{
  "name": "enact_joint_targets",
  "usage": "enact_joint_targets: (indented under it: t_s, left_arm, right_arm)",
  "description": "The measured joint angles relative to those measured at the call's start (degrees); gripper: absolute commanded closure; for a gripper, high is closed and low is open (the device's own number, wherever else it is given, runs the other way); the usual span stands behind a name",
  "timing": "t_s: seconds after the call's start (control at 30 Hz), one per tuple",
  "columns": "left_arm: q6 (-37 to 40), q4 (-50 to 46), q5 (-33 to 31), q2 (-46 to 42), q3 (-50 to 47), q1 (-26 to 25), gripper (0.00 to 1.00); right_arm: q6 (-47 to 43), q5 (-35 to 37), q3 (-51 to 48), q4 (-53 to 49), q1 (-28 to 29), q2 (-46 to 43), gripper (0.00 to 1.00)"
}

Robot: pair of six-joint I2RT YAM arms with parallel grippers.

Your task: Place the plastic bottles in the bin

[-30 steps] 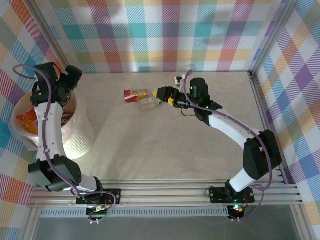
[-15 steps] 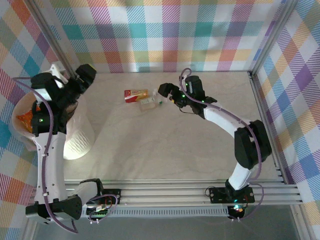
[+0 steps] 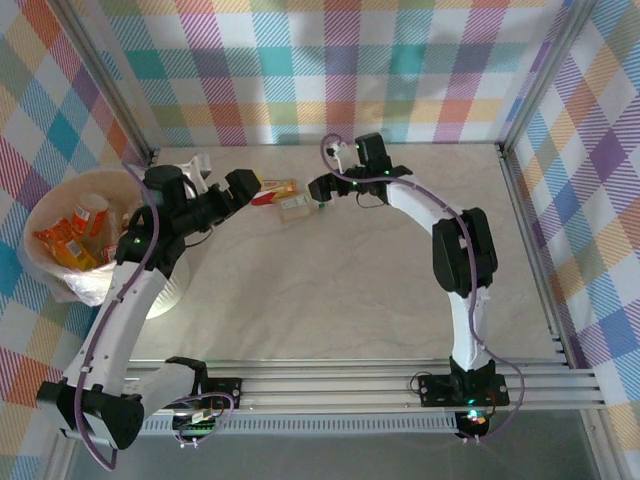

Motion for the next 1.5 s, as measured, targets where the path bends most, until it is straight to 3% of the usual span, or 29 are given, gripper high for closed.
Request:
enact_joint_targets:
  t_s: [0.33, 0.63, 0.9, 1.13, 1.33, 1.5]
  left_arm:
    - [0.0, -0.04, -2.43, 0.15, -4.68, -0.63, 0.0]
    - [0.04, -0.07, -4.42, 0.15, -5.77, -0.7, 0.0]
    - [0.13, -0.15, -4.76, 1.88, -6.16, -0.74, 0.0]
    - [0.46, 0.0, -4.63, 3.87, -6.16, -0.74, 0.0]
    - [0.46, 0.02, -4.57, 4.37, -6.16, -0.79, 0.0]
    - [0.44, 0.02, -4.63, 4.37, -6.16, -0.96, 0.0]
  right_arm:
    - [-39.1, -1.22, 10.38, -13.27, 0.55, 10.08, 0.07]
    - [-55.67, 4.24, 17.64, -17.4, 2.05, 17.31, 0.1]
    - [-61.42, 8.11, 23.98, -20.59, 3.93, 23.26, 0.22]
    - [-63.67, 9.77, 23.85, -21.97, 4.2, 22.99, 0.45]
    - [-63.1, 10.54, 15.78, -18.8, 4.5, 18.56, 0.61]
    - [-57.68, 9.42, 4.5, -15.74, 4.5, 10.78, 0.67]
